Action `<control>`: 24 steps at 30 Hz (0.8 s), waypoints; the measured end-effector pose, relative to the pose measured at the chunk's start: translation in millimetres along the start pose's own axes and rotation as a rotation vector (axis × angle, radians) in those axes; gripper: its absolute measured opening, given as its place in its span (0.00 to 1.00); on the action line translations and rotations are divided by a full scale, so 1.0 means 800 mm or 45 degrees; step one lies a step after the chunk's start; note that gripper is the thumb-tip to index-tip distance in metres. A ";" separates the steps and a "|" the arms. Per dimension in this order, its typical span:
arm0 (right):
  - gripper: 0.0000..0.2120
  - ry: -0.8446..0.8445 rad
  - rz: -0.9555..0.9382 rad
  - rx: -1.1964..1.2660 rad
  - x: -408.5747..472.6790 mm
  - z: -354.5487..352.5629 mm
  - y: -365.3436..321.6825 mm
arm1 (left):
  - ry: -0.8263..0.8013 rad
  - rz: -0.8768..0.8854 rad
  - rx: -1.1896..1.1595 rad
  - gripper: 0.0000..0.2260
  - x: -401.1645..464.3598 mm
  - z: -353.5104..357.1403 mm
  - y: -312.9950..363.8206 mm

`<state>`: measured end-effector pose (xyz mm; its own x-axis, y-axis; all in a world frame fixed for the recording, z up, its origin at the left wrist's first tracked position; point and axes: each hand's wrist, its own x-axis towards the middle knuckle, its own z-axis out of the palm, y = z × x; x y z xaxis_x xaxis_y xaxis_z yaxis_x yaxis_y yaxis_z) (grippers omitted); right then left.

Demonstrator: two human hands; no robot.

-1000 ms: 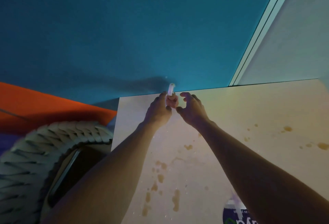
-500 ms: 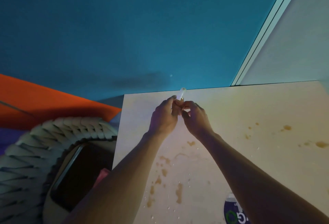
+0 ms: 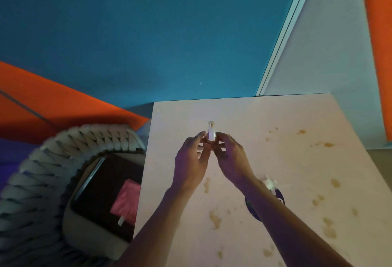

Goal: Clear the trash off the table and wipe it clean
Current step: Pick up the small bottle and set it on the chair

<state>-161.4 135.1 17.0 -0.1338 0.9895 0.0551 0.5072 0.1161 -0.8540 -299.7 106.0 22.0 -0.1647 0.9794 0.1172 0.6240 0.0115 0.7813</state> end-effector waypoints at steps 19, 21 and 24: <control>0.15 -0.590 -0.201 0.061 -0.306 0.019 -0.084 | 0.304 -0.338 -0.048 0.19 -0.379 -0.112 0.017; 0.16 -0.686 -0.244 0.037 -0.335 0.036 -0.092 | 0.380 -0.402 -0.022 0.19 -0.423 -0.124 0.014; 0.15 -0.861 -0.301 0.020 -0.375 0.065 -0.103 | 0.453 -0.494 0.037 0.19 -0.485 -0.146 0.013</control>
<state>-207.2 -175.7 43.9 -0.7395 0.6672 -0.0889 0.3881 0.3146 -0.8663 -318.6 -297.9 56.5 -0.6340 0.7729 0.0278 0.4860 0.3702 0.7917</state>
